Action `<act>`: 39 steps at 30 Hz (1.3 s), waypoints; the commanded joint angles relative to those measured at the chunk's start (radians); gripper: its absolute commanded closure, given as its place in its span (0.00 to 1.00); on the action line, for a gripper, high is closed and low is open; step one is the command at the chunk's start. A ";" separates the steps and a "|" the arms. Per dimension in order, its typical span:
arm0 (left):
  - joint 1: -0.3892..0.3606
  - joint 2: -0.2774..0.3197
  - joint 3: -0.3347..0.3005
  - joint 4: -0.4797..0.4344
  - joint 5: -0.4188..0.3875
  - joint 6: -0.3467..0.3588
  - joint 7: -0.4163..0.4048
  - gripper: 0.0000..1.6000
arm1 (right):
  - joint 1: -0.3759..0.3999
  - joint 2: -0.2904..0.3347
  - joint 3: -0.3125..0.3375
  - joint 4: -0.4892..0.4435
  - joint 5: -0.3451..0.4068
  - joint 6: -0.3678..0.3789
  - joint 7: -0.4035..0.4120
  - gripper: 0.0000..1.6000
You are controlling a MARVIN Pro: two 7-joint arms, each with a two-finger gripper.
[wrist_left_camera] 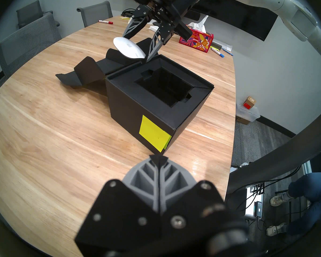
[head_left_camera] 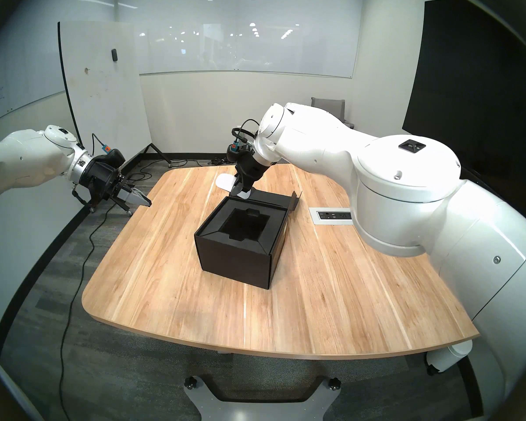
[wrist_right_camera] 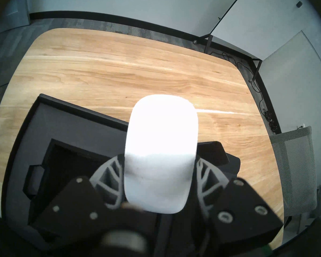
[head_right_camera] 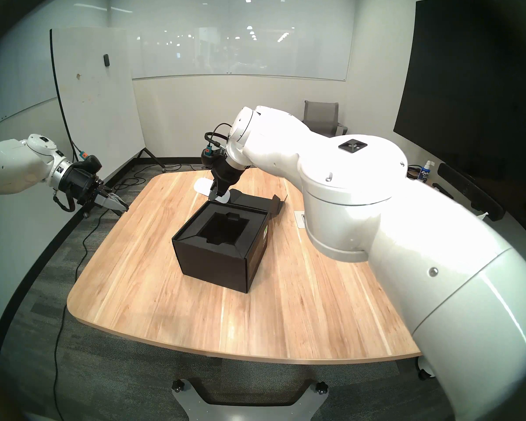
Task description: Open the box and place the mouse inside
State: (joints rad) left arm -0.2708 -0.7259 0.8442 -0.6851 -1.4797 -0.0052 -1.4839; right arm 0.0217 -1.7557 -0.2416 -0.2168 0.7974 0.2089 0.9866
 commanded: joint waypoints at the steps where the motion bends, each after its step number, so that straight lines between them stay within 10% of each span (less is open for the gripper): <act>1: -0.021 0.000 -0.004 -0.001 -0.007 0.000 0.000 1.00 | 0.038 -0.018 0.003 0.007 0.001 0.024 0.017 1.00; 39: -0.021 -0.001 -0.003 0.000 -0.008 0.000 0.000 1.00 | 0.067 -0.011 -0.007 -0.073 -0.017 0.287 0.149 1.00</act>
State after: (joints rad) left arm -0.2714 -0.7262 0.8461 -0.6853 -1.4808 -0.0054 -1.4839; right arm 0.0527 -1.7853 -0.2445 -0.2749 0.7838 0.4515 1.1266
